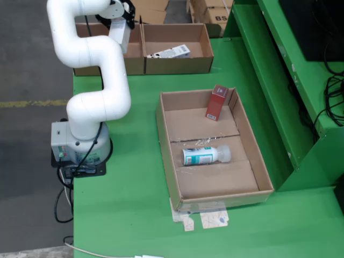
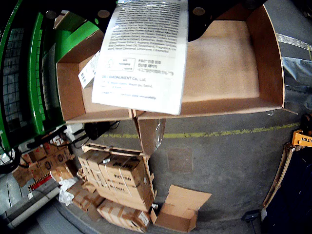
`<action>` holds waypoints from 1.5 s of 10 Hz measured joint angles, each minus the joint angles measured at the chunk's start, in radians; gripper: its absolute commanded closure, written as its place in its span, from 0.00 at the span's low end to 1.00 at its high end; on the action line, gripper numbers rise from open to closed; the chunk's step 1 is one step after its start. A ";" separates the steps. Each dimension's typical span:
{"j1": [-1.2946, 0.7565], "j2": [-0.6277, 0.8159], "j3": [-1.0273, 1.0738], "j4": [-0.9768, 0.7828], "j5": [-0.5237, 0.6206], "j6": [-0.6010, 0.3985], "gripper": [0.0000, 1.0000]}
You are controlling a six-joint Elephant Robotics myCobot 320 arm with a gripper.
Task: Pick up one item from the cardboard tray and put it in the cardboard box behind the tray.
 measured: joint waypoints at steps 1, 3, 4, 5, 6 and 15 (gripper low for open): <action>0.000 -0.026 0.000 0.042 -0.005 -0.012 1.00; 0.014 -0.063 0.000 0.095 -0.021 -0.032 1.00; 0.047 -0.113 0.000 0.149 -0.052 -0.065 1.00; 0.081 -0.150 0.000 0.190 -0.081 -0.097 1.00; 0.091 -0.178 0.000 0.230 -0.100 -0.117 1.00; -0.002 -0.439 -0.012 0.879 -0.178 -0.296 1.00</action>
